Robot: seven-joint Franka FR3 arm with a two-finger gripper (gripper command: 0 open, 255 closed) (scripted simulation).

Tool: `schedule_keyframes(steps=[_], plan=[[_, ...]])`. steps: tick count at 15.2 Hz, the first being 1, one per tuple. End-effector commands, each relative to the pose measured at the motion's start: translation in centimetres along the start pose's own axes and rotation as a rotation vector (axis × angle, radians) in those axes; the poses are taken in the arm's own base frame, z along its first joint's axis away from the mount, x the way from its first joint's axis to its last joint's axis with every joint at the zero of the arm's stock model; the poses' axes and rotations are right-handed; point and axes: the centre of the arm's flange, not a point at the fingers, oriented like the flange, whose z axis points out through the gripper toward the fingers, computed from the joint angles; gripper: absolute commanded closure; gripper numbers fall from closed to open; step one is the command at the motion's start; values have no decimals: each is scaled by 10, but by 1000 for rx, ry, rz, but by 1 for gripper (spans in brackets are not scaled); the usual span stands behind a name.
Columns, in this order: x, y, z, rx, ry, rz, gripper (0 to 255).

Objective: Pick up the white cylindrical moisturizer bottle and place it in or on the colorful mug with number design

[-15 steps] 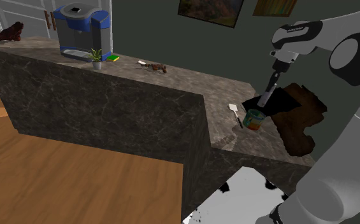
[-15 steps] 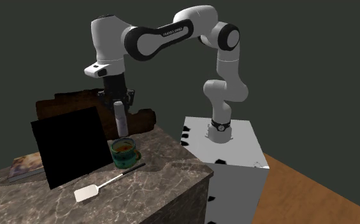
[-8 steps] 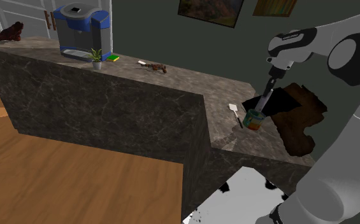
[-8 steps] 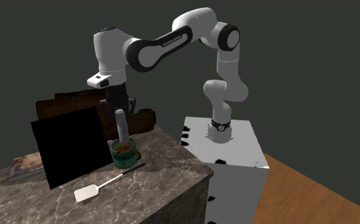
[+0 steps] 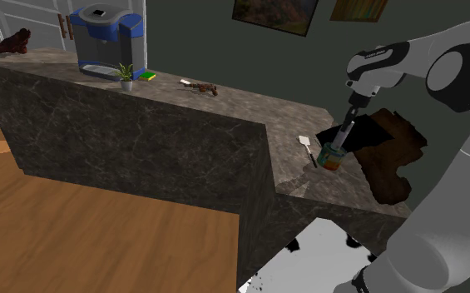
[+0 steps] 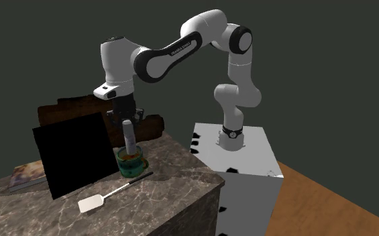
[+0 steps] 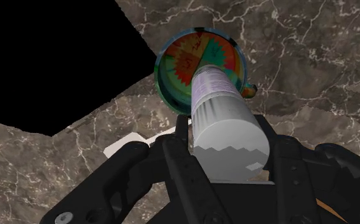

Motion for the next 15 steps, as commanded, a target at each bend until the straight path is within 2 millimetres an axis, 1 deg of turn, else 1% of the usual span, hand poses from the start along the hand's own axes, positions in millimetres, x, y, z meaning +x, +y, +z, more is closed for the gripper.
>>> schedule_keyframes(steps=[1, 3, 4, 9, 12, 13, 15], plan=[[0, 0, 0, 0, 0, 0, 255], [0, 0, 0, 0, 0, 0, 255], [0, 0, 0, 0, 0, 0, 0], [0, 0, 0, 0, 0, 0, 0], [0, 0, -40, 0, 0, 0, 0], [0, 0, -50, 0, 0, 0, 0], [0, 0, -50, 0, 0, 0, 0]])
